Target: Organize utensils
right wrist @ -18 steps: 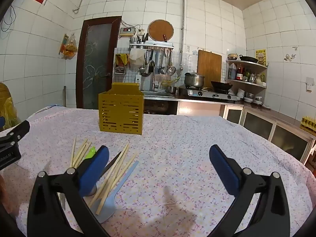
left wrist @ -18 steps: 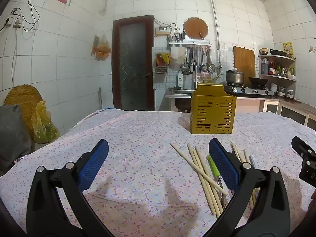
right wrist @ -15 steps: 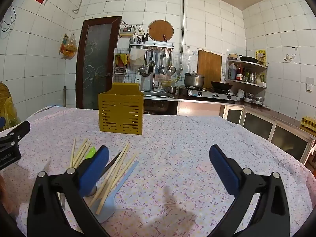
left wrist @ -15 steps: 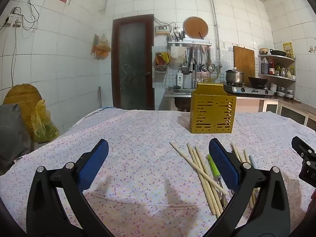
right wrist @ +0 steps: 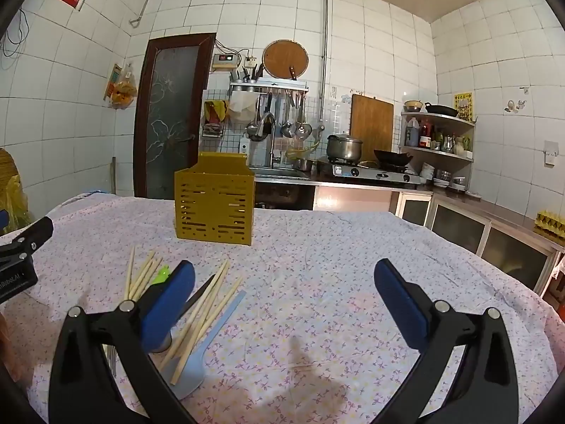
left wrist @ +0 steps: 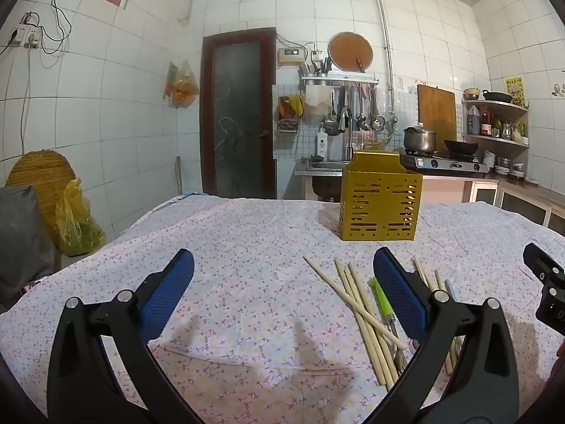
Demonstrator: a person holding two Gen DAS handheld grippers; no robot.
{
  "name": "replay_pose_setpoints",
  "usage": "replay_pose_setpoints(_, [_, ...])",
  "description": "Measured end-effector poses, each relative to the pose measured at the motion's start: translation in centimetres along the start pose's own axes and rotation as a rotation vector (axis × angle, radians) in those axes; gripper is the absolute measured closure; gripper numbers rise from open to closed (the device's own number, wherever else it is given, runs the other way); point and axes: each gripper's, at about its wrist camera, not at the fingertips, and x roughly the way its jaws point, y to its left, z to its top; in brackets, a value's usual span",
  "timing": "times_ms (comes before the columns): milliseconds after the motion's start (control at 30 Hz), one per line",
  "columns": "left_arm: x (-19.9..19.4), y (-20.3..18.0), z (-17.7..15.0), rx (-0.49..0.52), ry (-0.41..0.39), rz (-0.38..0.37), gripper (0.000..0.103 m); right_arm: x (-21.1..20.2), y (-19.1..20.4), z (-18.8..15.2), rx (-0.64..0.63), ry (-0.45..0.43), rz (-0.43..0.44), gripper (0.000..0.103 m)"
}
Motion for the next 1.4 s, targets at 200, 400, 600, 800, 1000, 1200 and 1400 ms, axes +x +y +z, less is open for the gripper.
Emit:
replay_pose_setpoints(200, [-0.2, 0.1, 0.3, -0.001, -0.004, -0.001, 0.005, 0.0, 0.0, 0.0, -0.001, -0.001, -0.001, 0.004])
replay_pose_setpoints(400, [-0.5, 0.3, 0.9, -0.001, -0.011, -0.002, 0.005, -0.1, -0.1, 0.1, 0.001, -0.003, -0.003, 0.004])
replay_pose_setpoints(600, [-0.5, 0.4, 1.5, -0.001, -0.011, -0.003, 0.005, -0.2, -0.3, 0.2, 0.004, -0.003, -0.004, 0.004])
replay_pose_setpoints(800, [-0.7, 0.2, 1.1, 0.000, -0.013, -0.002, 0.005, -0.3, -0.4, 0.1, 0.006, -0.003, -0.005, 0.004])
replay_pose_setpoints(1000, [-0.7, 0.2, 0.9, 0.001, -0.014, -0.001, 0.005, -0.2, -0.4, 0.1, 0.007, -0.003, -0.006, 0.004])
replay_pose_setpoints(1200, [-0.7, 0.1, 0.9, 0.002, -0.014, 0.000, 0.005, -0.2, -0.4, 0.1, 0.007, -0.003, -0.005, 0.004])
replay_pose_setpoints(1400, [-0.7, 0.1, 1.0, 0.003, -0.014, 0.000, 0.005, -0.2, -0.4, 0.1, 0.007, -0.002, -0.006, 0.004])
